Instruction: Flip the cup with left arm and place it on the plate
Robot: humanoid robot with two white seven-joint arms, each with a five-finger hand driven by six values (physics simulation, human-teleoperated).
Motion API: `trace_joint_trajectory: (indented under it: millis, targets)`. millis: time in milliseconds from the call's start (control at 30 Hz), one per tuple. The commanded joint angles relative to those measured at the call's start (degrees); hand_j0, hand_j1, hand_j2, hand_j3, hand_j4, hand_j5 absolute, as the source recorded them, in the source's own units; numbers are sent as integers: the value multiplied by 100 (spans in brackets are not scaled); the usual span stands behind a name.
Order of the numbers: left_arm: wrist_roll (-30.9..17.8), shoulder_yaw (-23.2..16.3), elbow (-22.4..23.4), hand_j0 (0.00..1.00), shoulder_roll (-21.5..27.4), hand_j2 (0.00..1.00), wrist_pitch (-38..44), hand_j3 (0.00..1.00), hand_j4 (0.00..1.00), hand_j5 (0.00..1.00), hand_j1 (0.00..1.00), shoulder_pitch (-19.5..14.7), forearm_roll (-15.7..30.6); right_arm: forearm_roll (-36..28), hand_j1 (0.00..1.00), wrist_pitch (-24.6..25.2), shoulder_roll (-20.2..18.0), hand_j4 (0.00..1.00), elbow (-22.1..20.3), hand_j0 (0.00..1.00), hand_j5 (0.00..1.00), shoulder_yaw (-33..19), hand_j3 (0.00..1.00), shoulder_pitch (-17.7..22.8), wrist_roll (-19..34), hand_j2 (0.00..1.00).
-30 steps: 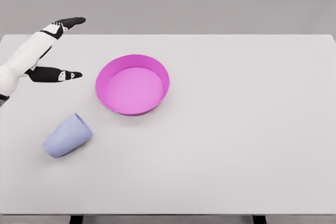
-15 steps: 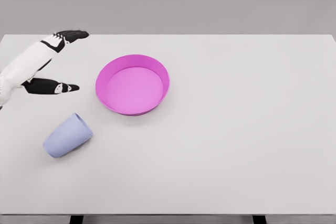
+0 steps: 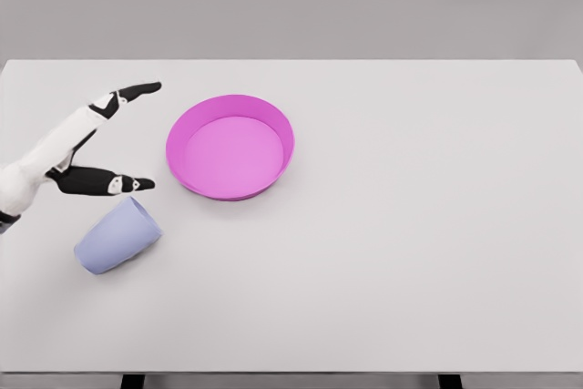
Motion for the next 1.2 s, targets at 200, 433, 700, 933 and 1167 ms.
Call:
trace_joint_trajectory:
  millis: [200,433,700,933,1167]
  targets:
    - [4,-272,-10,100,134,100,-488,100,100,100,100,70,545,-2,100,0,0,100,2,100,100,1,100,0,1,100]
    - [30,-887,-19,100,1329,100,-639,100,100,100,100,53,1186,-2,100,0,0,100,2,100,100,1,100,0,1,100]
    - [30,-1388,-19,100,1936,100,-639,100,100,100,100,62,1266,-2,100,0,0,100,2,100,100,1,100,0,1,100]
    - [48,-1537,-19,100,1883,100,-639,100,100,100,100,114,1424,-2,100,0,0,100,2,100,100,1,100,0,1,100]
    - [-49,-1502,-10,100,1936,100,-639,100,100,100,100,62,1406,-2,100,0,0,100,2,100,100,1,100,0,1,100]
